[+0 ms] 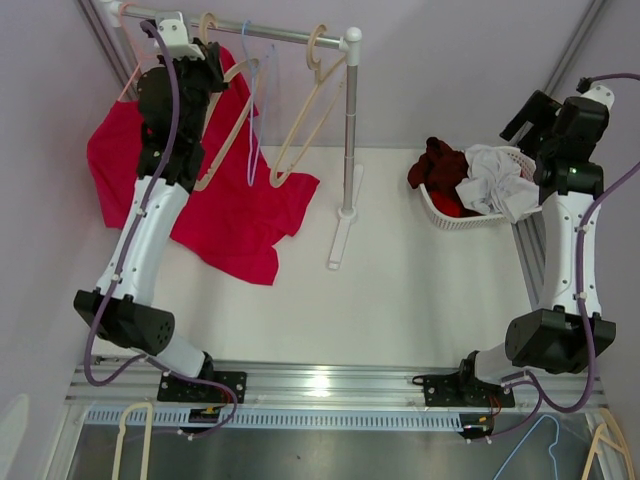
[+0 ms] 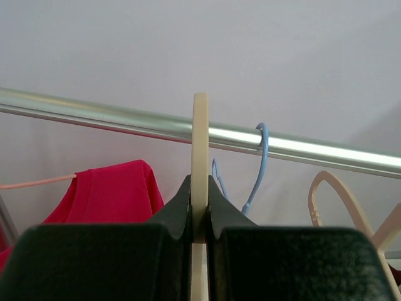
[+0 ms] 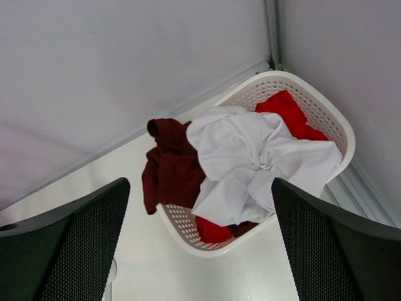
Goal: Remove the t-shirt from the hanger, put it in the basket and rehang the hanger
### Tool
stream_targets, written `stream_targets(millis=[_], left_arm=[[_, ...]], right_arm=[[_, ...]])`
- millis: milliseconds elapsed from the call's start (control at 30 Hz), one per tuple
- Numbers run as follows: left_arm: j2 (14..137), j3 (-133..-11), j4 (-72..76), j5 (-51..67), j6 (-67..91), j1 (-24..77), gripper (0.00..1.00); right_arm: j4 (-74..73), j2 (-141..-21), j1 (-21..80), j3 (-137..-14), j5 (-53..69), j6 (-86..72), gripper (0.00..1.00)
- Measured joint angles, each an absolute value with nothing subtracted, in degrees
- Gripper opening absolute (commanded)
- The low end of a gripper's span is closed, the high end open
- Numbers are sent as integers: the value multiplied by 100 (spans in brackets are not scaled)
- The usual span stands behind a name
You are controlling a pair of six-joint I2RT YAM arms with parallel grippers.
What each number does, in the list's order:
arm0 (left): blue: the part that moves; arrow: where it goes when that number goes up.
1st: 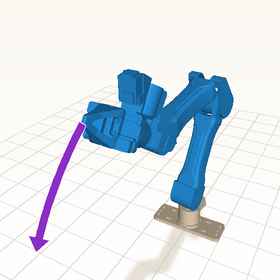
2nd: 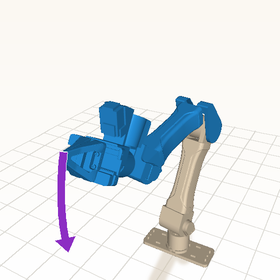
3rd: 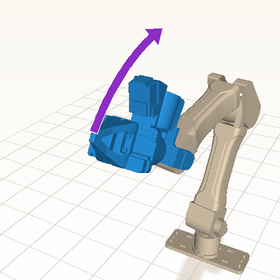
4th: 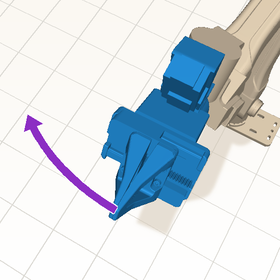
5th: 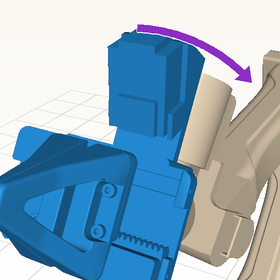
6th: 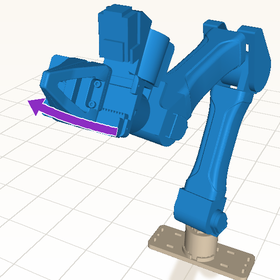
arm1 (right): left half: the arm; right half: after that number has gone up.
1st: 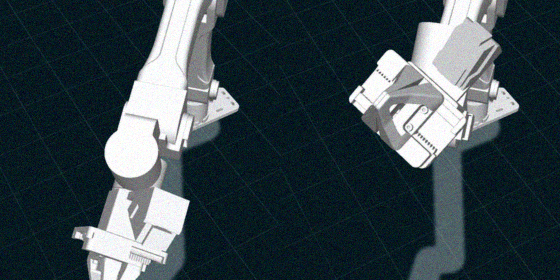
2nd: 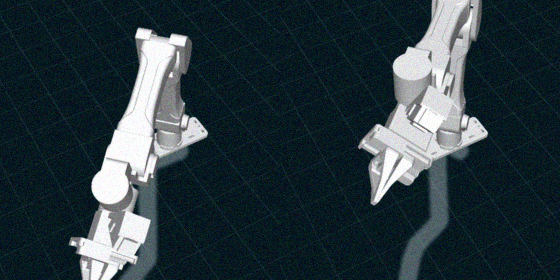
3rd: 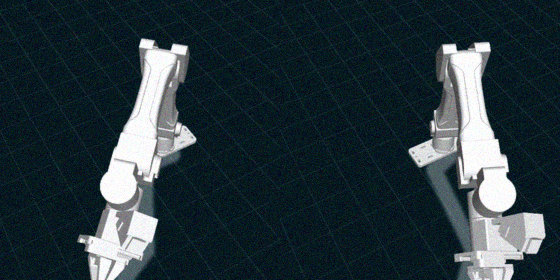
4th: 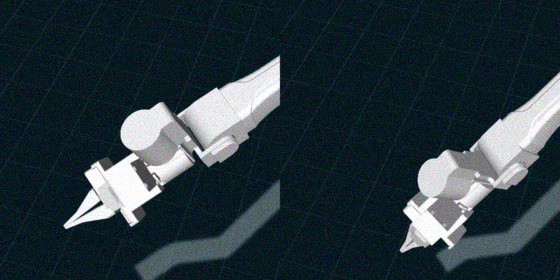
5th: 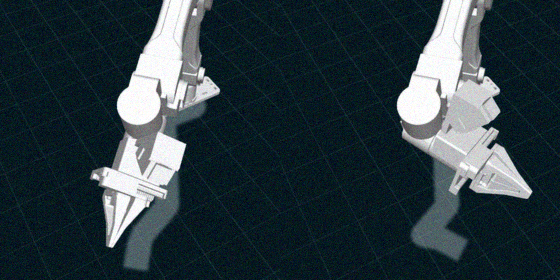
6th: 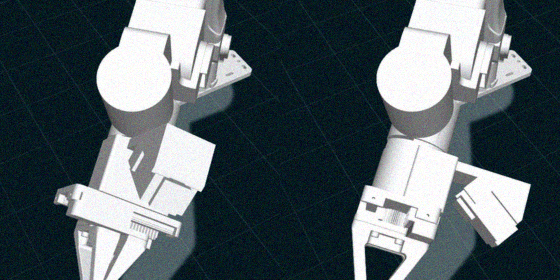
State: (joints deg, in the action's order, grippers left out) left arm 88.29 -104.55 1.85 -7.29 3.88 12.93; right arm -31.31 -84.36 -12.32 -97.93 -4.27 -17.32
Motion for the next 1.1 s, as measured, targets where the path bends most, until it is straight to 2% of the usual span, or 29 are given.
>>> stream_targets(millis=[367,633,933,1100], left_arm=[[9564,-11059,567,-701,390,1286,1],[9983,-11061,784,-460,447,1284,1],[9854,-10687,1181,-123,757,1363,1],[9736,-10516,1256,-104,808,1745,1]], right_arm=[[-2961,-8409,-1007,-9642,-204,-1723,99],[-2947,-8401,-985,-9642,-139,-1726,99],[-2926,-8359,-956,-9642,-47,-1728,100],[-2926,-8359,-932,-9642,38,-1730,100]])
